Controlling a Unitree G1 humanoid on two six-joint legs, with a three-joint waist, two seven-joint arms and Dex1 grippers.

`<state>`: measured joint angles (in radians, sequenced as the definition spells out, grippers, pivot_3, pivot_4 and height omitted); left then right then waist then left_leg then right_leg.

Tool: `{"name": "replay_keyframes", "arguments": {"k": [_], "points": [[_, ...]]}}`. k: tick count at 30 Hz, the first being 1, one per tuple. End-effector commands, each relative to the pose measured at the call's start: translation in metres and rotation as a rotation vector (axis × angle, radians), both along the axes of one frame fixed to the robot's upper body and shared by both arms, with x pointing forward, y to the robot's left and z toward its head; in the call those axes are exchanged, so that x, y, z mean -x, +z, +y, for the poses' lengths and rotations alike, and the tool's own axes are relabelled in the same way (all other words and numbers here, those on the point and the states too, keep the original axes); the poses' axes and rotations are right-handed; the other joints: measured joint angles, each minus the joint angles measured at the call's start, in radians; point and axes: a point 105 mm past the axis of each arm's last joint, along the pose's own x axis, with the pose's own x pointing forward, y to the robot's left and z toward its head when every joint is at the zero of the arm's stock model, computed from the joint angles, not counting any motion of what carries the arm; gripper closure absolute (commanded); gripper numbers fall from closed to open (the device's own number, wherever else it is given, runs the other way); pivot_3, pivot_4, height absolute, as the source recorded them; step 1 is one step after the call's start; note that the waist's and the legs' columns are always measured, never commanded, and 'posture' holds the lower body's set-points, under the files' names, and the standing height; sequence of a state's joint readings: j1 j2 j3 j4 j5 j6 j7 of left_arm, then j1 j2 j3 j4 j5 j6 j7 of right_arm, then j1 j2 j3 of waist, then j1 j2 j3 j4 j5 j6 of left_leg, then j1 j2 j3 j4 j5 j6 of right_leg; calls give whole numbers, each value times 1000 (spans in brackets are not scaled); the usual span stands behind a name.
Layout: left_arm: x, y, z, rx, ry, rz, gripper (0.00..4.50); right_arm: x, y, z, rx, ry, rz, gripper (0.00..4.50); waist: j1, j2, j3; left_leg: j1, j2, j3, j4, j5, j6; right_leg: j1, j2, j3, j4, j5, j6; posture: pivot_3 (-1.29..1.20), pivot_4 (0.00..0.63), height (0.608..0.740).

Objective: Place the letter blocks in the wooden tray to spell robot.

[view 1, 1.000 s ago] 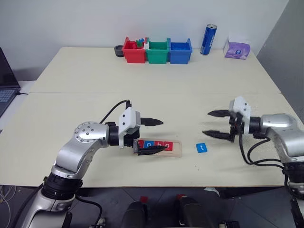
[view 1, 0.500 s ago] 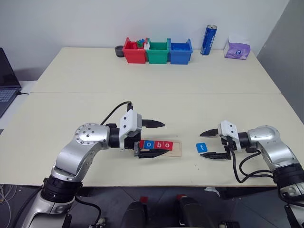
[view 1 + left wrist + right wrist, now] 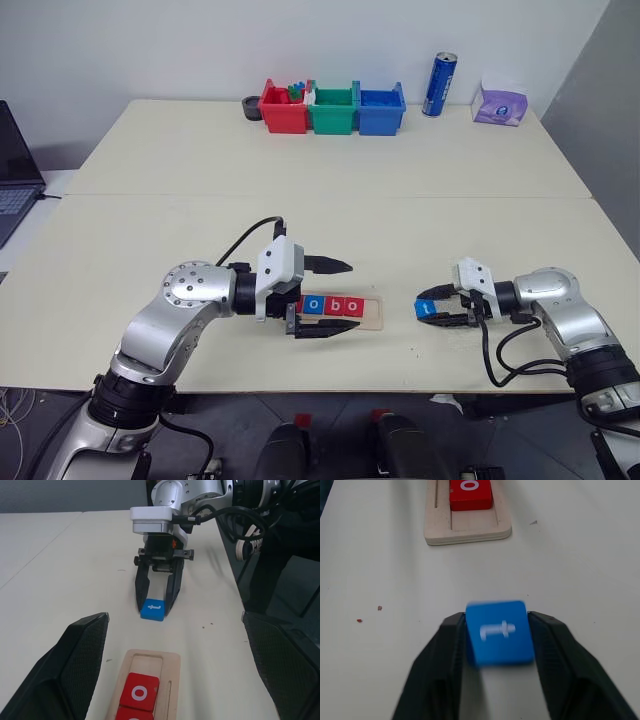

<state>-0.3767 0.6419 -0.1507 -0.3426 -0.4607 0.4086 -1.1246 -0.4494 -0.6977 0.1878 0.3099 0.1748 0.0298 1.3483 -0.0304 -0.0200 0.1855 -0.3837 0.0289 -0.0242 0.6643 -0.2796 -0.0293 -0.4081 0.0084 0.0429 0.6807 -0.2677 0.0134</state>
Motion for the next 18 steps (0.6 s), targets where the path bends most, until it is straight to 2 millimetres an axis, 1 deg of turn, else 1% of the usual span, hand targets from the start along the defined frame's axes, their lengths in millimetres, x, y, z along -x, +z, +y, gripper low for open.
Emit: {"name": "replay_keyframes", "arguments": {"k": [1,4,6,10,15,18], "points": [[2,5,-1,2,-12,-31,0,1,8,0,-2,8,-27,3041,0,0,0,0,0,0,0,0,0,0,0,0,0,0,0,0,150,740],[0,5,3,-1,-6,-31,0,0,15,5,-37,-5,-35,3041,0,0,0,0,0,0,0,0,0,0,0,0,0,0,0,0,150,740],[-3,3,9,-21,9,-42,0,0,22,14,-49,-4,-57,3041,-2,0,0,0,0,0,0,0,0,0,0,0,0,0,0,0,150,740],[-8,7,29,-37,54,-41,0,-1,42,47,-126,-26,-82,3041,-3,0,0,1,1,-1,0,0,0,0,0,0,1,0,0,0,150,740],[-8,3,59,-97,85,-23,0,2,57,83,-213,-53,-53,3041,-1,0,0,1,1,-2,0,0,0,0,1,-1,1,0,0,0,150,740],[-8,3,66,-111,93,-27,0,5,57,93,-208,-46,-38,3041,2,0,0,1,0,-2,0,0,0,0,0,-1,1,0,0,0,150,740]]}}
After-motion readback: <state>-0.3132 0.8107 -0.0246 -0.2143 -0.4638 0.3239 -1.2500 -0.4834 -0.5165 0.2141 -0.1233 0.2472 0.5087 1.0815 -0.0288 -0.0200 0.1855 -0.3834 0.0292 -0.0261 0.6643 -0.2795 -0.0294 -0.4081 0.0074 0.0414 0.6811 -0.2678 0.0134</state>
